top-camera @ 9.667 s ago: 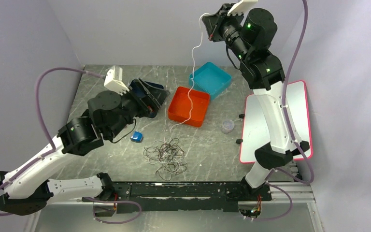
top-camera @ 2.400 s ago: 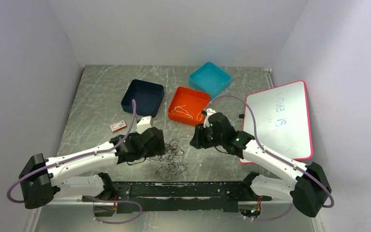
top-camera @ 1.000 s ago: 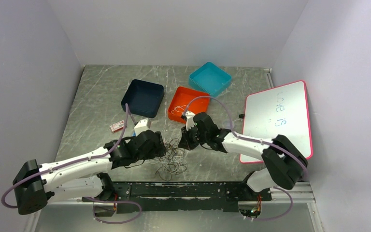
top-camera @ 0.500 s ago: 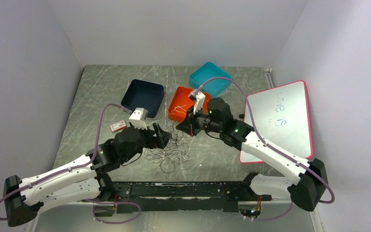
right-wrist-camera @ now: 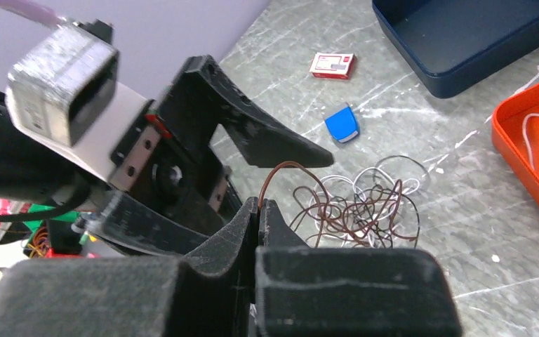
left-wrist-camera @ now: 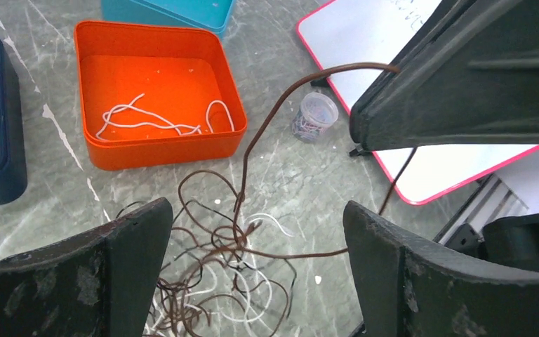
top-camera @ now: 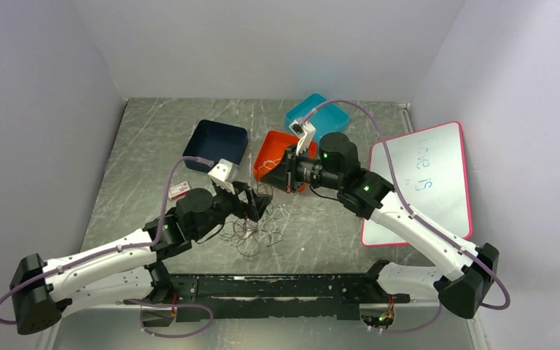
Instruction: Untangle the cables
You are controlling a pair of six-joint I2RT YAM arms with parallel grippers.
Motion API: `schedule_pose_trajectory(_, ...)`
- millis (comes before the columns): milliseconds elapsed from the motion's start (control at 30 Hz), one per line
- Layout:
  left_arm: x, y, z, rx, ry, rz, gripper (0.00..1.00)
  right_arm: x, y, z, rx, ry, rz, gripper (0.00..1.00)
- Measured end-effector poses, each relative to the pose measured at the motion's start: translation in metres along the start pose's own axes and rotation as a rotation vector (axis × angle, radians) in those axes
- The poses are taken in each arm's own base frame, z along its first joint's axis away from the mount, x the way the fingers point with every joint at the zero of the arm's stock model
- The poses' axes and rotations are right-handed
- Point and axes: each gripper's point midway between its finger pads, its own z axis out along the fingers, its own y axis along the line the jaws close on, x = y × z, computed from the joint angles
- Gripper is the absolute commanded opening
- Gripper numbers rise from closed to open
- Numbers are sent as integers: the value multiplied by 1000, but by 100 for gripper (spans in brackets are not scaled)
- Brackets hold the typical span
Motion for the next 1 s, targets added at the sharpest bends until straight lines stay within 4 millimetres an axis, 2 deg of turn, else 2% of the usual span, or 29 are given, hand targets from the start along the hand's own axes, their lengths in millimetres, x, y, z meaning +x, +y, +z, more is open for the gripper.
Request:
schedule_pose_trajectory(267,14,4,20,-13,28,112,93,1,8,1,-29,23,44,0)
schedule_pose_trajectory(467,10,0,27,-5,23,128,90,4,5,0,-15,38,48,0)
schedule_pose_trajectory(600,-2,-3,17,4,-5,103,92,5,-3,-2,33,43,29,0)
schedule_pose_trajectory(767,-25,-4,-13,37,-89,32,94,7,-16,-4,98,48,5,0)
schedule_pose_trajectory(900,-27,-3,-27,55,-103,15,95,8,-21,-3,122,48,-4,0)
schedule_pose_trajectory(1000,-23,-4,-30,75,-95,16,96,9,-24,1,126,52,-1,0)
